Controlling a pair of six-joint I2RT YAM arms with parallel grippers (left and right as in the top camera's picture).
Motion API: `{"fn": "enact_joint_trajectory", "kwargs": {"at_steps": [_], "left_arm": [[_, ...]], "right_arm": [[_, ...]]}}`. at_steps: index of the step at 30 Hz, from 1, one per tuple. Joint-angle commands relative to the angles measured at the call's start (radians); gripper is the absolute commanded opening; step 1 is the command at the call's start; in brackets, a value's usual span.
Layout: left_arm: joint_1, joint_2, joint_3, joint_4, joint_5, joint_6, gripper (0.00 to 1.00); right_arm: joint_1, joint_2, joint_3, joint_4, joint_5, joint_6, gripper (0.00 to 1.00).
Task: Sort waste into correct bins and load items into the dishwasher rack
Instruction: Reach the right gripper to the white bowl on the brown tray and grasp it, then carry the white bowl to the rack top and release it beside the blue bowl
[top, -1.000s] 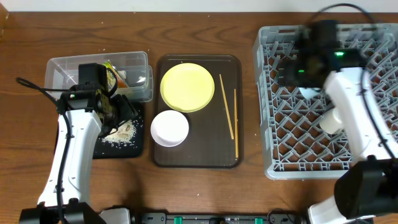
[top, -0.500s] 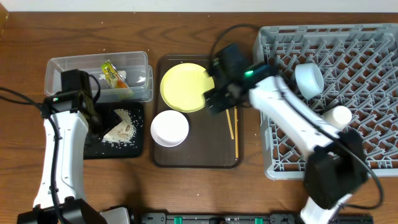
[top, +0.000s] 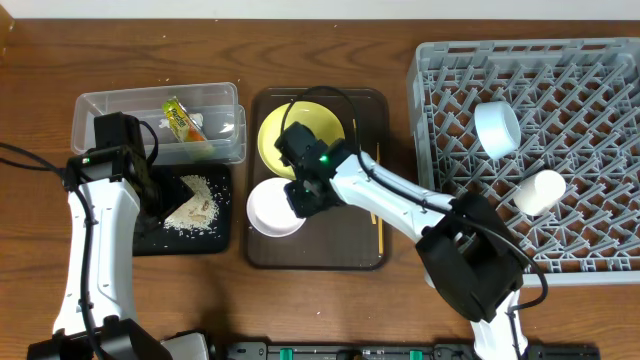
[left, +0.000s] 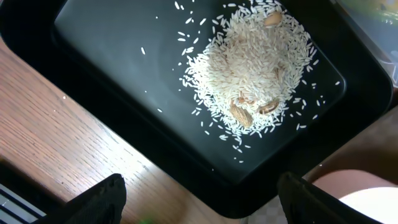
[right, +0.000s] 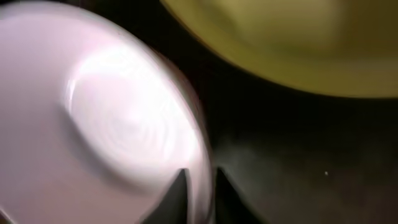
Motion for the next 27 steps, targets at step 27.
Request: {"fn": "enact_joint_trajectory", "kwargs": {"at_steps": [27], "left_arm": [[0.005, -0.002, -0.001, -0.003, -0.02, -0.012, 0.81]], "right_arm": [[-0.457, -0.338, 0.134, 0.027, 0.892, -0.399, 0.01]]}}
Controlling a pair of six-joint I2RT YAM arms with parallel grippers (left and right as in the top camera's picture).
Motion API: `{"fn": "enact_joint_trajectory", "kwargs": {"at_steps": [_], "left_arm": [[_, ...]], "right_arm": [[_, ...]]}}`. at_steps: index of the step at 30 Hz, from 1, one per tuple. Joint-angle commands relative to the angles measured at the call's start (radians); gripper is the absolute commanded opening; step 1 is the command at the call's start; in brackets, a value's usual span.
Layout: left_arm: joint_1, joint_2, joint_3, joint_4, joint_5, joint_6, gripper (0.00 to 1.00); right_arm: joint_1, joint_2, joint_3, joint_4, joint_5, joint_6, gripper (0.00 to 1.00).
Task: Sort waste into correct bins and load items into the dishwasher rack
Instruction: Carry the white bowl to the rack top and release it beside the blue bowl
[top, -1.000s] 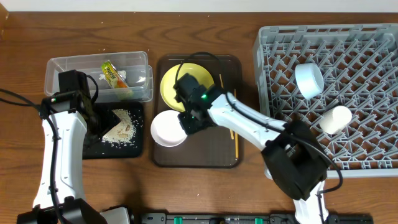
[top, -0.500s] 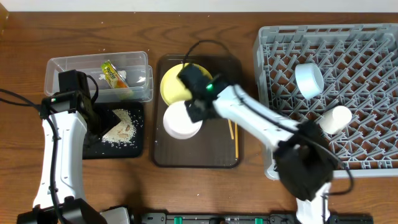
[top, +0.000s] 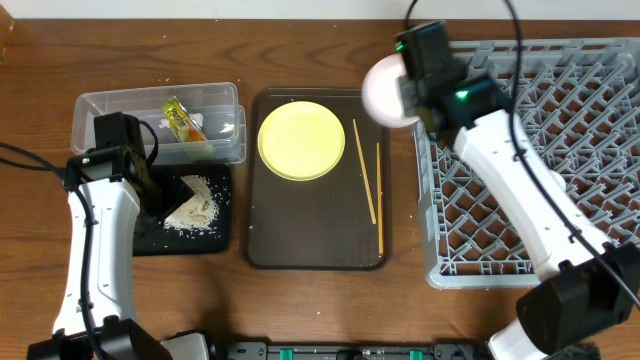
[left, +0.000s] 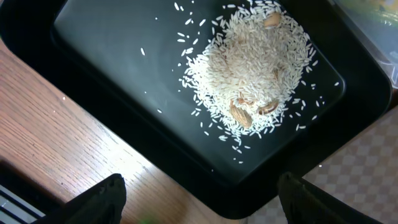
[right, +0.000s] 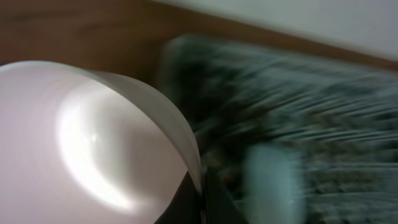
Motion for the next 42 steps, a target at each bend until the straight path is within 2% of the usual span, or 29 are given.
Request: {"fn": "enact_joint_trajectory", "kwargs": {"at_steps": [1, 7, 13, 19, 28, 42], "left_arm": [[0.005, -0.002, -0.001, -0.005, -0.019, -0.012, 0.81], [0.005, -0.002, -0.001, -0.002, -0.02, -0.012, 0.81], [0.005, -0.002, -0.001, -0.002, -0.02, -0.012, 0.81], [0.005, -0.002, -0.001, -0.002, -0.02, -0.012, 0.81], [0.005, -0.002, -0.001, -0.002, -0.019, -0.012, 0.81], [0.005, -0.002, -0.001, 0.006, -0.02, -0.012, 0.81]], "right_arm": [[-0.057, -0.006, 0.014, 0.07, 0.281, -0.136, 0.01], [-0.117, 0.025, 0.014, 0.279, 0.45, -0.327, 0.01], [-0.136, 0.103, 0.014, 0.387, 0.481, -0.474, 0.01], [-0.135, 0.208, 0.014, 0.389, 0.483, -0.483, 0.01], [-0.109, 0.351, 0.013, 0.386, 0.59, -0.479, 0.01], [-0.021, 0.37, 0.008, 0.334, 0.592, -0.429, 0.01]]}}
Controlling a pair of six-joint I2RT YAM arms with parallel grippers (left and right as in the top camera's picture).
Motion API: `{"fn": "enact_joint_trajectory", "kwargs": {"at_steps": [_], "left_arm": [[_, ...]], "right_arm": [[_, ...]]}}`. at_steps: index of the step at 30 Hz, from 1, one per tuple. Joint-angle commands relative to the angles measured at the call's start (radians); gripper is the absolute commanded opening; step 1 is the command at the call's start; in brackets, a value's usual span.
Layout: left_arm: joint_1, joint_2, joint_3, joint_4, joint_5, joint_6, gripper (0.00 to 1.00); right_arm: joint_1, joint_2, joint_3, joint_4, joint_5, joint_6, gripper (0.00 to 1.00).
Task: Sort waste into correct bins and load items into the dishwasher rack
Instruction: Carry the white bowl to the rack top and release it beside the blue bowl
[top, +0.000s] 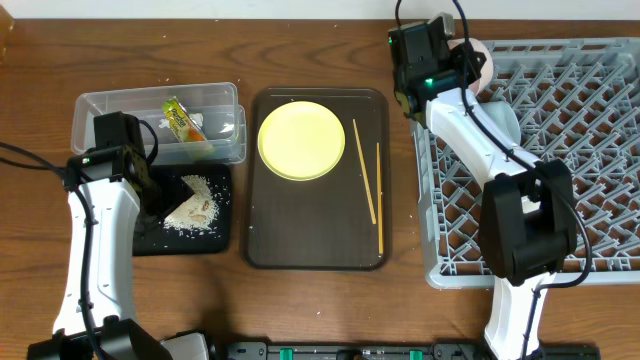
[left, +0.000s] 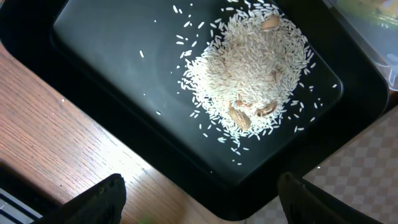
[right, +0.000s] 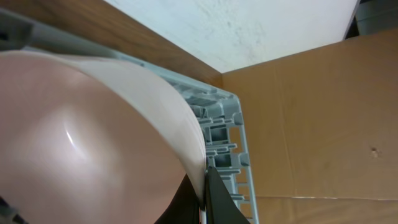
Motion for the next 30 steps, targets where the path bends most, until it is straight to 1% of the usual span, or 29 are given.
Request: {"fn": "enact_joint_trajectory", "kwargs": {"at_steps": [1, 2, 4, 6, 7, 10, 12, 14, 16, 19, 20, 23, 26, 29, 30], "left_arm": [[0.005, -0.002, -0.001, 0.0, -0.019, -0.012, 0.81], [0.005, -0.002, -0.001, 0.001, -0.019, -0.012, 0.81], [0.005, -0.002, -0.001, 0.003, -0.019, -0.012, 0.81], [0.005, -0.002, -0.001, 0.003, -0.019, -0.012, 0.81], [0.005, -0.002, -0.001, 0.003, -0.019, -0.012, 0.81], [0.005, -0.002, -0.001, 0.003, -0.019, -0.012, 0.81], [0.005, -0.002, -0.001, 0.003, -0.019, -0.012, 0.81], [0.005, -0.002, -0.001, 0.002, -0.019, -0.012, 0.81], [0.005, -0.002, -0.001, 0.002, -0.019, -0.012, 0.81], [0.005, -0.002, -0.001, 0.002, -0.019, -0.012, 0.81], [0.005, -0.002, -0.001, 0.002, -0.019, -0.012, 0.81], [0.005, -0.002, -0.001, 0.002, -0.019, -0.012, 0.81], [0.005, -0.002, -0.001, 0.002, -0.019, -0.012, 0.81], [0.005, -0.002, -0.001, 0.002, -0.019, -0.012, 0.81], [0.005, -0.002, -0.001, 0.002, -0.019, -0.012, 0.81]], "right_arm": [[0.025, 0.026, 0.002, -0.047, -0.011, 0.025, 0.01], [0.029, 0.026, 0.002, -0.063, -0.011, 0.035, 0.01], [0.04, 0.026, 0.002, -0.112, -0.011, 0.092, 0.05], [0.048, 0.025, 0.002, -0.173, -0.018, 0.179, 0.08], [0.053, 0.025, 0.002, -0.21, -0.037, 0.228, 0.12], [0.061, 0.014, 0.002, -0.304, -0.15, 0.314, 0.25], [0.061, -0.003, 0.002, -0.346, -0.248, 0.36, 0.27], [0.057, -0.027, 0.002, -0.368, -0.322, 0.393, 0.3], [0.056, -0.059, 0.003, -0.375, -0.367, 0.396, 0.35], [0.054, -0.121, 0.003, -0.382, -0.382, 0.395, 0.43], [0.053, -0.146, 0.004, -0.387, -0.391, 0.395, 0.47], [0.05, -0.211, 0.004, -0.407, -0.461, 0.396, 0.53], [0.051, -0.262, 0.004, -0.44, -0.639, 0.396, 0.59], [0.055, -0.292, 0.004, -0.485, -0.935, 0.402, 0.6], [0.057, -0.294, 0.004, -0.505, -1.032, 0.423, 0.6]]}}
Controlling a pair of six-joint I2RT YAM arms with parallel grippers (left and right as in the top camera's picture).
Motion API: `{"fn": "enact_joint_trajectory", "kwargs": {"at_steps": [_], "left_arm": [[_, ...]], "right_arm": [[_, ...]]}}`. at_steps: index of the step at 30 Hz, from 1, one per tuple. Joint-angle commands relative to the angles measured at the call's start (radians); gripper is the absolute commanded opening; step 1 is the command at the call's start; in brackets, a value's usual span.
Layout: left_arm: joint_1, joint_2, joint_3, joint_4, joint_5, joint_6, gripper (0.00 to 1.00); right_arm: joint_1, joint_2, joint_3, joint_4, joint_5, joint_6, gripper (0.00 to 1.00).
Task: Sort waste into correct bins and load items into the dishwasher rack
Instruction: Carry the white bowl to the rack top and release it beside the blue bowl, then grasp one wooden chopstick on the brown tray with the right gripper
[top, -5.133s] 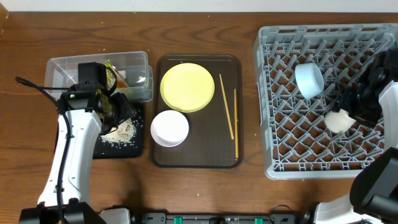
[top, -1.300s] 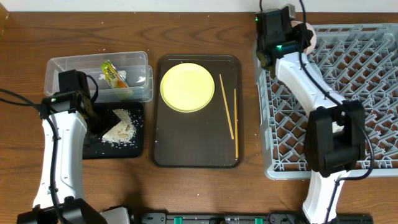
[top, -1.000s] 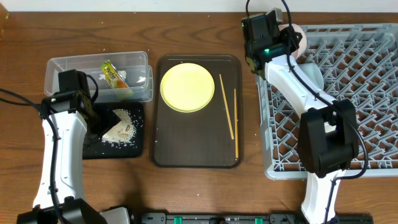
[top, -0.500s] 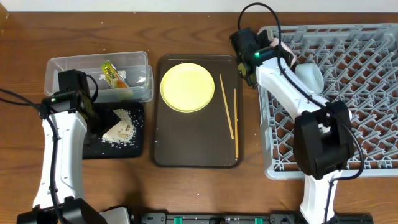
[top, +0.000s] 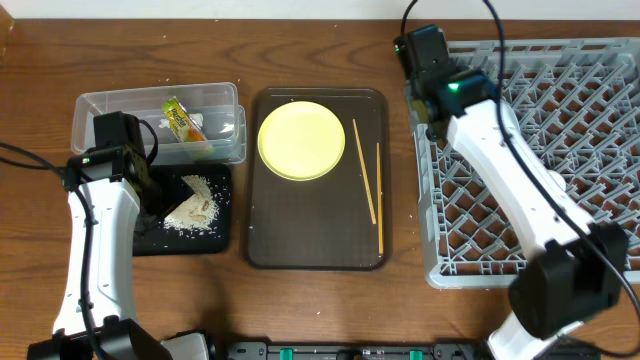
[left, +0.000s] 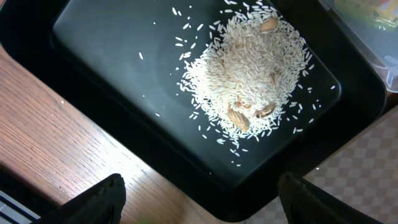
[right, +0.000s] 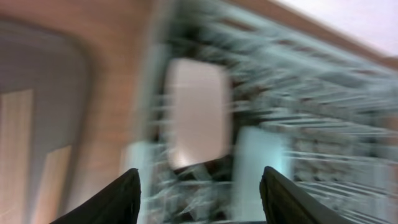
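Observation:
My right gripper (right: 205, 205) is open over the left edge of the grey dishwasher rack (top: 560, 100), seen from overhead as right gripper (top: 425, 55). In the blurred right wrist view a white bowl (right: 196, 115) stands on edge in the rack, clear of the fingers, beside a pale cup (right: 258, 162). A yellow plate (top: 300, 140) and two chopsticks (top: 366, 185) lie on the brown tray (top: 310, 240). My left gripper (left: 199, 208) is open above the near corner of the black bin (left: 93, 74), which holds rice and nuts (left: 245, 78).
A clear bin (top: 100, 105) behind the black bin (top: 150, 243) holds a yellow-green wrapper (top: 183, 122). My right arm (top: 520, 190) crosses the rack and hides what lies under it. Wooden tabletop (top: 320, 310) surrounds everything.
My right gripper was shut on the white bowl at the rack's left edge. Now it is open and the bowl stands in the rack. The left arm has not moved.
The right gripper gripped the white bowl's rim on the brown tray beside the yellow plate. Then it held the bowl at the rack's near-left corner, then pressed it against the rack edge. Now the bowl is released in the rack. The left gripper stayed over the rice bin.

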Motion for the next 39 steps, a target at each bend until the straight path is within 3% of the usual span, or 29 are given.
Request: {"fn": "enact_joint_trajectory", "kwargs": {"at_steps": [1, 7, 9, 17, 31, 35, 39], "left_arm": [[0.005, -0.002, -0.001, -0.002, -0.019, -0.012, 0.82], [0.005, -0.002, -0.001, -0.002, -0.019, -0.012, 0.82], [0.005, -0.002, -0.001, -0.002, -0.019, -0.012, 0.82], [0.005, -0.002, -0.001, -0.002, -0.019, -0.012, 0.82], [0.005, -0.002, -0.001, -0.002, -0.019, -0.012, 0.82], [0.005, -0.002, -0.001, -0.002, -0.019, -0.012, 0.82], [0.005, -0.002, -0.001, -0.002, -0.019, -0.012, 0.82]], "right_arm": [[0.011, -0.005, 0.005, -0.047, -0.409, 0.066, 0.6], [0.087, 0.033, -0.042, -0.118, -0.523, 0.195, 0.57], [0.119, 0.045, -0.068, -0.113, -0.502, 0.211, 0.52], [0.213, 0.105, -0.184, -0.005, -0.335, 0.422, 0.51], [0.253, 0.287, -0.199, 0.082, -0.289, 0.468, 0.47], [0.253, 0.317, -0.199, 0.077, -0.289, 0.469, 0.41], [0.253, 0.322, -0.199, 0.056, -0.302, 0.49, 0.18]]}}
